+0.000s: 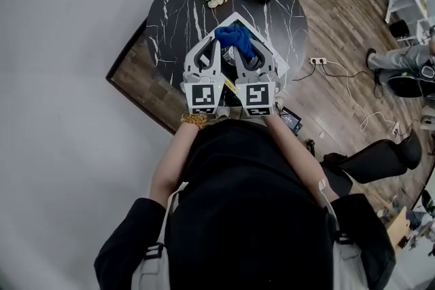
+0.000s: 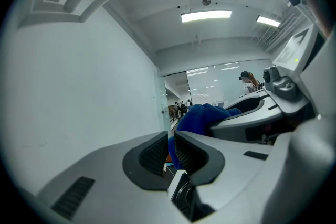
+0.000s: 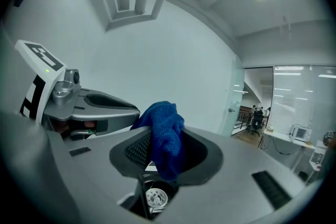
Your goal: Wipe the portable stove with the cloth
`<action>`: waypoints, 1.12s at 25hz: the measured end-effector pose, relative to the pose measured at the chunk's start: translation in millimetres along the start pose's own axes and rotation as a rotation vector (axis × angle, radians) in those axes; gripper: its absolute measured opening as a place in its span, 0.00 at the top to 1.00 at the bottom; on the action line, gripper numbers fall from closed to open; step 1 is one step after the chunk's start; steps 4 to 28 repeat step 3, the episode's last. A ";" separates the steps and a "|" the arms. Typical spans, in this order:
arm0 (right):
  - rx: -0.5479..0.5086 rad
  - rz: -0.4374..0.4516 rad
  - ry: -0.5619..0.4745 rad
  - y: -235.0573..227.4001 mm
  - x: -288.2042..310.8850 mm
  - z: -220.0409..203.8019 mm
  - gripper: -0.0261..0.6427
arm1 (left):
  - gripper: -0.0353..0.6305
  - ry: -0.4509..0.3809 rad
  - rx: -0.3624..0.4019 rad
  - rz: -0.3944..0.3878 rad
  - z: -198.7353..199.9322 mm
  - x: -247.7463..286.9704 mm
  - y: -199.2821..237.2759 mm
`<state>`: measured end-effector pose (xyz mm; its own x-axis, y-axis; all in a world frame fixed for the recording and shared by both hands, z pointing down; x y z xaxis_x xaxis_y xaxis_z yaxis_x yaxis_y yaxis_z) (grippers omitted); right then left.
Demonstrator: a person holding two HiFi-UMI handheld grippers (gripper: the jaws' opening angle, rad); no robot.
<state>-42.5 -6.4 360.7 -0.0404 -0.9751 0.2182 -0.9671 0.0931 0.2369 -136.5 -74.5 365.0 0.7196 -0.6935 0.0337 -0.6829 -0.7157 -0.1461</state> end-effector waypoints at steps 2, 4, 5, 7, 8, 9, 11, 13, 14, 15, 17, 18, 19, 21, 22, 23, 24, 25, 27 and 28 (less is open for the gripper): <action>0.005 0.006 0.002 2.8 2.3 -2.6 0.81 | 0.88 0.007 0.001 0.000 -3.6 -1.5 2.2; 0.007 0.010 0.003 4.1 3.5 -3.9 0.81 | 0.88 0.011 0.002 0.000 -5.4 -2.2 3.3; 0.007 0.010 0.003 4.1 3.5 -3.9 0.81 | 0.88 0.011 0.002 0.000 -5.4 -2.2 3.3; 0.007 0.010 0.003 4.1 3.5 -3.9 0.81 | 0.88 0.011 0.002 0.000 -5.4 -2.2 3.3; 0.007 0.010 0.003 4.1 3.5 -3.9 0.81 | 0.88 0.011 0.002 0.000 -5.4 -2.2 3.3; 0.007 0.010 0.003 4.1 3.5 -3.9 0.81 | 0.88 0.011 0.002 0.000 -5.4 -2.2 3.3; 0.007 0.010 0.003 4.1 3.5 -3.9 0.81 | 0.88 0.011 0.002 0.000 -5.4 -2.2 3.3; 0.007 0.010 0.003 4.1 3.5 -3.9 0.81 | 0.88 0.011 0.002 0.000 -5.4 -2.2 3.3; 0.007 0.010 0.003 4.1 3.5 -3.9 0.81 | 0.88 0.011 0.002 0.000 -5.4 -2.2 3.3; 0.007 0.010 0.003 4.1 3.5 -3.9 0.81 | 0.88 0.011 0.002 0.000 -5.4 -2.2 3.3; 0.007 0.010 0.003 4.1 3.5 -3.9 0.81 | 0.88 0.011 0.002 0.000 -5.4 -2.2 3.3; 0.007 0.010 0.003 4.1 3.5 -3.9 0.81 | 0.88 0.011 0.002 0.000 -5.4 -2.2 3.3; 0.007 0.010 0.003 4.1 3.5 -3.9 0.81 | 0.88 0.011 0.002 0.000 -5.4 -2.2 3.3; 0.007 0.010 0.003 4.1 3.5 -3.9 0.81 | 0.88 0.011 0.002 0.000 -5.4 -2.2 3.3; 0.007 0.010 0.003 4.1 3.5 -3.9 0.81 | 0.88 0.011 0.002 0.000 -5.4 -2.2 3.3; 0.007 0.010 0.003 4.1 3.5 -3.9 0.81 | 0.88 0.011 0.002 0.000 -5.4 -2.2 3.3; 0.007 0.010 0.003 4.1 3.5 -3.9 0.81 | 0.88 0.011 0.002 0.000 -5.4 -2.2 3.3; 0.007 0.010 0.003 4.1 3.5 -3.9 0.81 | 0.88 0.011 0.002 0.000 -5.4 -2.2 3.3; 0.007 0.010 0.003 4.1 3.5 -3.9 0.81 | 0.88 0.011 0.002 0.000 -5.4 -2.2 3.3; 0.007 0.010 0.003 4.1 3.5 -3.9 0.81 | 0.88 0.011 0.002 0.000 -5.4 -2.2 3.3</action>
Point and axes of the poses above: the fingertips, and each gripper's own axes: x forward along the fingers, y to its left, z out of its top, the point moved 6 cm from there along -x, backward along the fingers, and after that the axes turned 10 degrees about z, right-handed, at the moved point
